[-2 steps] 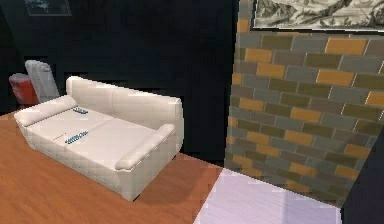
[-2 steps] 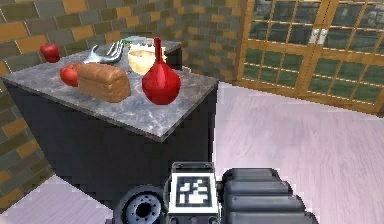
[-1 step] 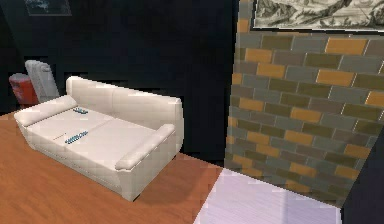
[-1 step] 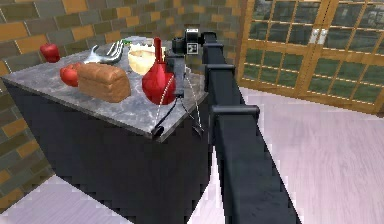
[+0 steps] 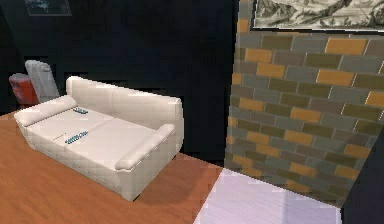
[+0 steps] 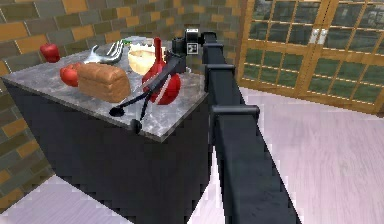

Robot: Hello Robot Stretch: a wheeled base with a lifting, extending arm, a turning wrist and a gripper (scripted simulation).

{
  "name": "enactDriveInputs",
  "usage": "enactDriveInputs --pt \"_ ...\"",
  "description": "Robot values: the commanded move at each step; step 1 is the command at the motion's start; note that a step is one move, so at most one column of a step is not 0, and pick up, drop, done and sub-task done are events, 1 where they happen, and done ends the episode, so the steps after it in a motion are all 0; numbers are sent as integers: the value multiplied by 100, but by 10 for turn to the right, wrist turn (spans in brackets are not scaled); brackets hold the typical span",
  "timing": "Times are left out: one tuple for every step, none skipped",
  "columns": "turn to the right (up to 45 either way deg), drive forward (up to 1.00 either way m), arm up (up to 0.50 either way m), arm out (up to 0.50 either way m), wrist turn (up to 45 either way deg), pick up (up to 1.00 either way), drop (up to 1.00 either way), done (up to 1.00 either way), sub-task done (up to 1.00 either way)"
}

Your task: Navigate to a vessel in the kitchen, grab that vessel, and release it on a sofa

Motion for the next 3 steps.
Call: enactDriveInputs --pt "0 0 0 0 450 0 0 0 0" --pt "0 0 0 0 450 0 0 0 0" --pt "0 0 0 0 90 0 0 0 0"
